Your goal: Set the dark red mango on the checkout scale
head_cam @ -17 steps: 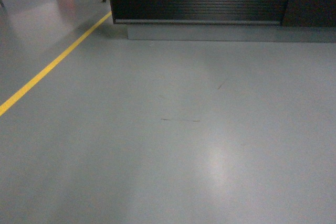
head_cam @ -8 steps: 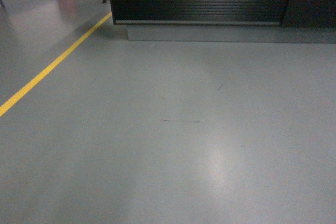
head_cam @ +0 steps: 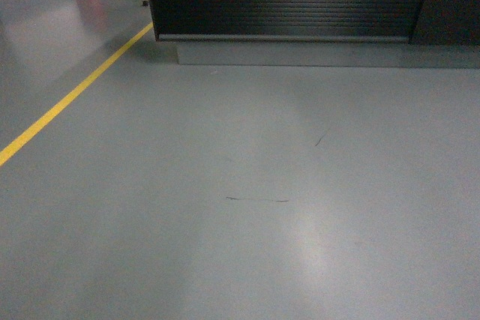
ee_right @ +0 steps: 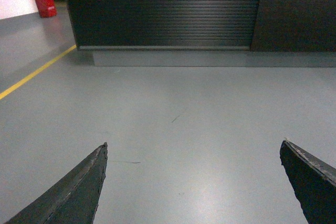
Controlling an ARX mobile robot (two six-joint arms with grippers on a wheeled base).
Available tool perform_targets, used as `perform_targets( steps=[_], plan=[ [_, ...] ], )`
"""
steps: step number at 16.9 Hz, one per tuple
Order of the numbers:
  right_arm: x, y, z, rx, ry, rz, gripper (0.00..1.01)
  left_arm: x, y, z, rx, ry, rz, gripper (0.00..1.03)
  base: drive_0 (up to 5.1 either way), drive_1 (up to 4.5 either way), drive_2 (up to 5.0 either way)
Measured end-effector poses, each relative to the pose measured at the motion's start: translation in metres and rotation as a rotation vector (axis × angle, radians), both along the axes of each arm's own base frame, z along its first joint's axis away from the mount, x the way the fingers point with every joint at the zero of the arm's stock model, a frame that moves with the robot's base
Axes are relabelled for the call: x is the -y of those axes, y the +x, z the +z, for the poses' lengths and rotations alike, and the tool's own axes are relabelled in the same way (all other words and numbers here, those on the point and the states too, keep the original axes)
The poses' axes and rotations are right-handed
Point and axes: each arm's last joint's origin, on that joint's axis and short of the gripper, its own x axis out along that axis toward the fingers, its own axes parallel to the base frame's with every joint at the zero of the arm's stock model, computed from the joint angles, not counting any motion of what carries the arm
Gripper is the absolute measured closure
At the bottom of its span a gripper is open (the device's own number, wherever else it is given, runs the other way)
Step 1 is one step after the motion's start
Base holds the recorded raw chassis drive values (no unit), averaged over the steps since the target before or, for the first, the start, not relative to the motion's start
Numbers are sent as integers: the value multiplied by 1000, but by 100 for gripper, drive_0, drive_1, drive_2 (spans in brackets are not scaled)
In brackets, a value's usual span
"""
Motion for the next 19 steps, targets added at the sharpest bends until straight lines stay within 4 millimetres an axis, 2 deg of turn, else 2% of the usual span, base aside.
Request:
perform_targets(
  steps=[19],
  plan=[
    [0, 0, 0, 0, 0, 0, 3, 0, 0, 0, 0, 0, 0, 5, 0, 0, 0]
  ],
)
